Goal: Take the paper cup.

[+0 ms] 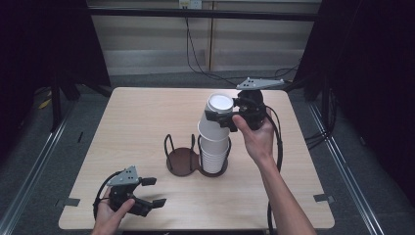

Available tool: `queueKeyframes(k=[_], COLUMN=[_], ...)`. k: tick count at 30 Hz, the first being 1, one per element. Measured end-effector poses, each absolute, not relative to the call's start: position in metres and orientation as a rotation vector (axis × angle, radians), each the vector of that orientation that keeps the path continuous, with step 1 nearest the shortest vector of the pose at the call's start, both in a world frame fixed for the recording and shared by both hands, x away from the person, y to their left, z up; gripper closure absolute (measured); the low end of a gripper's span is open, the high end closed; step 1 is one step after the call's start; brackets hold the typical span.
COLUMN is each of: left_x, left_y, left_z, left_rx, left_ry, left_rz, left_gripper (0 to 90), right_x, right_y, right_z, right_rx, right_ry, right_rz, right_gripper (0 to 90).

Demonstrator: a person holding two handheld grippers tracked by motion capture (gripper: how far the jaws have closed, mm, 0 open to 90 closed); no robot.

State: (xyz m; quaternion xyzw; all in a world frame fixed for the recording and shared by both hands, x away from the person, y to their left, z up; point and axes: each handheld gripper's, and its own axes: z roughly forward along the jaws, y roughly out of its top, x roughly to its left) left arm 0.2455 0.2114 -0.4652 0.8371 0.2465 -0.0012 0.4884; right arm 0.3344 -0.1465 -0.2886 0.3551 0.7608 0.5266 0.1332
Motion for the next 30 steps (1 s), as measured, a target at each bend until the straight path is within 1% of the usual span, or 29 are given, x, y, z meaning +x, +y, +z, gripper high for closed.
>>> queueKeyframes(k=[7, 30], left_x=[0.245, 0.244], left_y=[0.211, 0.211], left_z=[-0.465, -0.465], left_rx=[2.034, 2.047], left_ry=[0.6, 0.576], left_rz=[-0.002, 0.014], left_gripper=[16.6, 16.8], right_x=[0.333, 0.328], right_y=[-0.146, -0.165], right_z=[-0.279, -0.255], right_rx=[1.016, 0.998], right_ry=[2.194, 2.097], right_rz=[1.554, 1.7], right_gripper=[23.0, 23.2])
